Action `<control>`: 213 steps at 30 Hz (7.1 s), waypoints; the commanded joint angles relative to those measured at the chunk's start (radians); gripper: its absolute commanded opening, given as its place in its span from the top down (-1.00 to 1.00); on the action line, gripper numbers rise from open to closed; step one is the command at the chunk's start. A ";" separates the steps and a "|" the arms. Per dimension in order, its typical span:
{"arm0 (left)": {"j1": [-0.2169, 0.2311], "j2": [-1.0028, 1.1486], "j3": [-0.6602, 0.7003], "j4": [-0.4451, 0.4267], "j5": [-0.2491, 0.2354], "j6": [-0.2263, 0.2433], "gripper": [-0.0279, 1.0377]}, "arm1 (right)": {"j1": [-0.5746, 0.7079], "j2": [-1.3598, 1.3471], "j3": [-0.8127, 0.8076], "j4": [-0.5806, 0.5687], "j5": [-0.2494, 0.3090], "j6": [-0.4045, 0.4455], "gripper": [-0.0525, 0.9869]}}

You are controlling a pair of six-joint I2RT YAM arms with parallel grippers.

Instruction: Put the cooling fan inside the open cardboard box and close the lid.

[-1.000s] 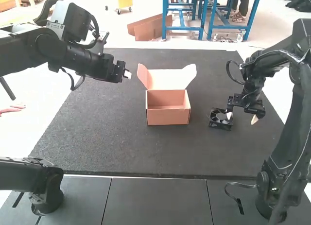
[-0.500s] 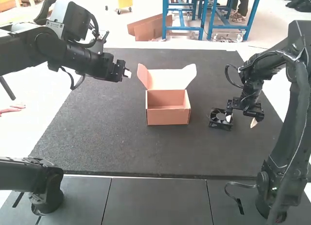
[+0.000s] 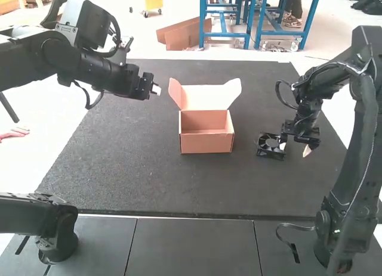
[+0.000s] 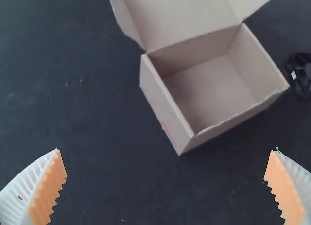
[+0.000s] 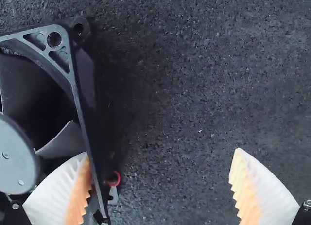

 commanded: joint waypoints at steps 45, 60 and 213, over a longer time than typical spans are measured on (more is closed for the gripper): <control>-0.006 -0.056 -0.018 -0.033 -0.017 0.179 -0.87 | 0.137 -0.461 0.228 -0.235 -0.207 0.115 0.92; -0.006 -0.067 -0.018 -0.023 -0.031 0.211 -0.87 | 0.351 -0.401 0.300 -0.276 -0.213 0.109 0.92; 0.057 0.743 0.295 0.441 -0.048 -0.109 -0.87 | 0.247 -0.030 0.342 0.365 -0.256 -0.027 -0.29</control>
